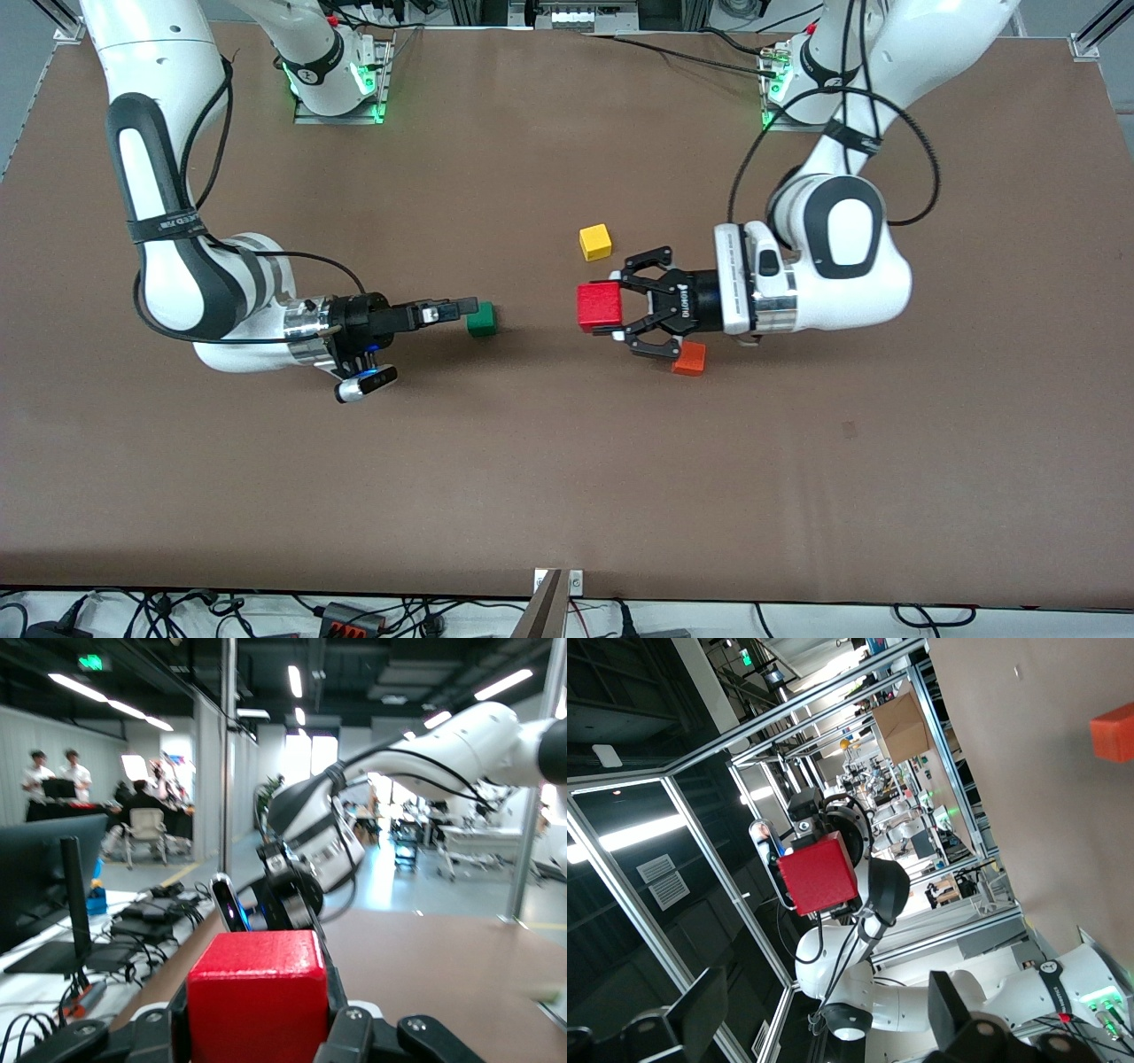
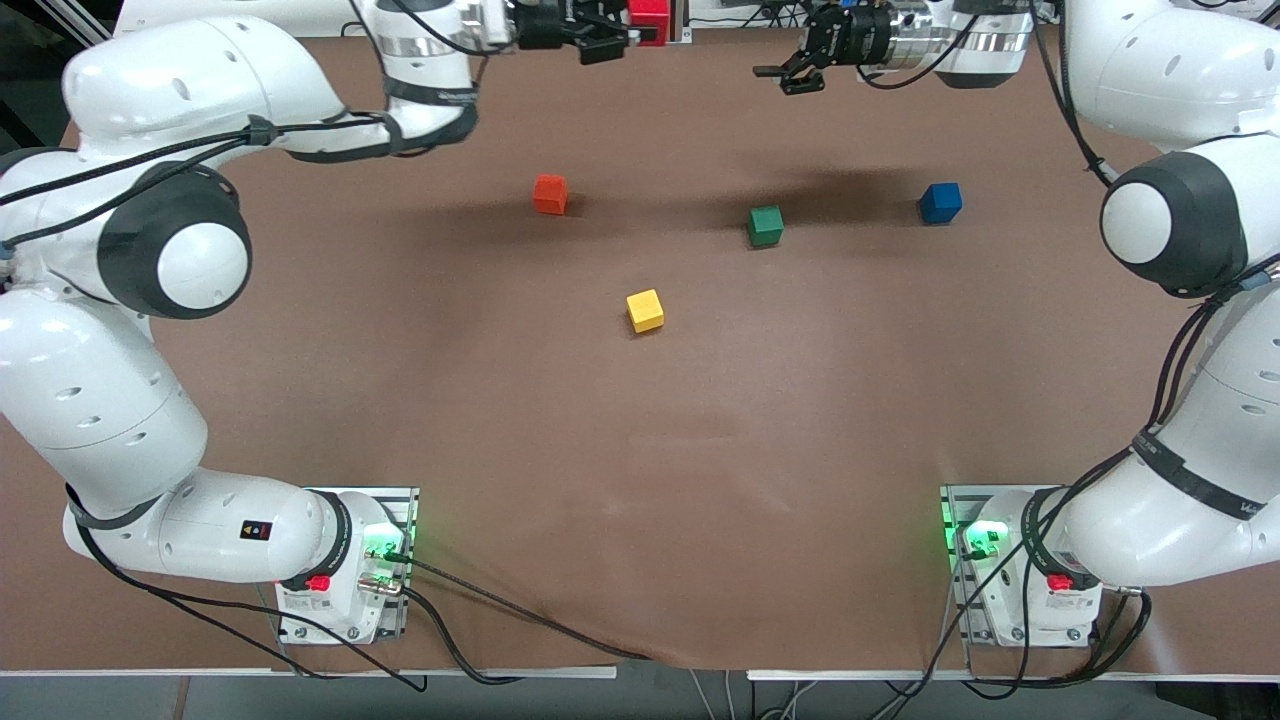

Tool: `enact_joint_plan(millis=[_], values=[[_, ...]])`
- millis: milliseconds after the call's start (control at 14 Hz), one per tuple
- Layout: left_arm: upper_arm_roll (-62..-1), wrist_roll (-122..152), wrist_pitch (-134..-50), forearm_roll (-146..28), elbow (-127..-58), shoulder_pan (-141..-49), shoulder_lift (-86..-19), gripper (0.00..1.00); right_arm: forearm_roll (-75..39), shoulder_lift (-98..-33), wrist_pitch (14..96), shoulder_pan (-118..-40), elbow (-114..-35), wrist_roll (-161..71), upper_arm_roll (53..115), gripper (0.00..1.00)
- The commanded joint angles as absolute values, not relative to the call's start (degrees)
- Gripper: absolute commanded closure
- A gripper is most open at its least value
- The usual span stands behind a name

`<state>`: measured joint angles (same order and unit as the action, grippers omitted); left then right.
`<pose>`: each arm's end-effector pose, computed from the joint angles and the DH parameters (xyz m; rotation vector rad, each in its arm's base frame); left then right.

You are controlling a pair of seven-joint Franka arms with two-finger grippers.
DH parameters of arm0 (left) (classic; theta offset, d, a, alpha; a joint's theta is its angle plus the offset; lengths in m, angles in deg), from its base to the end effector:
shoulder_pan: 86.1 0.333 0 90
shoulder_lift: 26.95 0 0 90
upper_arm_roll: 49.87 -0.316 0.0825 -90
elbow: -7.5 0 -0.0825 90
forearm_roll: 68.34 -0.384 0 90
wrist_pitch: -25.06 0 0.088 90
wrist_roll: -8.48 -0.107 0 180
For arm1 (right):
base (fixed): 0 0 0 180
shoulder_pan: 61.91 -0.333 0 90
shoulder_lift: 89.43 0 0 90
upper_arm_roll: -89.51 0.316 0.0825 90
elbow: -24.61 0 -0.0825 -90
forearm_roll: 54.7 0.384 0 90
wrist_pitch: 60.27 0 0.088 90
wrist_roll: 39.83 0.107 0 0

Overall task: Pass red block to right arm, stack on blue
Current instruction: 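Carry the red cube toward the right gripper while the right gripper approaches, then grasp the red cube with the right gripper, then open the left gripper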

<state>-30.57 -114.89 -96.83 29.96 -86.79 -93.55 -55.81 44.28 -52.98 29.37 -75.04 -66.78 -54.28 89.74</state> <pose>0.6256 -0.3246 0.3860 1.3412 -1.1423 1.2378 0.6443 0.2617 0.3277 -1.4432 0.1983 0.4542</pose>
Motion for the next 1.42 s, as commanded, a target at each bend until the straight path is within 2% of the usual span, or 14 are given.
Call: enact_joint_plan(millis=[0,214,854,1139,1210,1281,1353], values=[[-30.45,-119.40,-100.70,37.55,-86.36,-97.33,-56.75,0.85,46.02,-51.47,29.73,-78.25,-65.83,-55.21,89.69,0.00],[-30.45,-119.49,-103.52,41.07,-85.75,-101.03,-58.42,0.85,46.47,-51.20,30.08,-78.70,-65.66,-55.21,89.60,0.00],[-30.45,-119.49,-103.79,41.43,-85.75,-101.13,-58.51,0.85,40.14,-51.11,32.37,-80.18,-60.91,-53.72,89.51,0.00],[-30.54,-119.49,-103.79,41.43,-85.75,-101.13,-58.51,0.85,40.05,-51.03,33.69,-80.63,-60.73,-54.24,89.51,0.11],[-30.45,-119.49,-103.79,41.43,-85.75,-101.04,-58.51,0.85,40.05,-51.03,33.69,-80.63,-60.82,-54.25,89.51,0.16],[-30.54,-119.49,-103.79,41.34,-85.75,-101.04,-58.51,0.85,39.96,-51.11,33.78,-80.72,-60.73,-54.68,89.34,0.28],[-30.54,-119.49,-103.79,41.26,-85.84,-100.95,-58.51,0.85,39.96,-51.20,33.78,-80.72,-60.73,-54.42,89.25,0.64]])
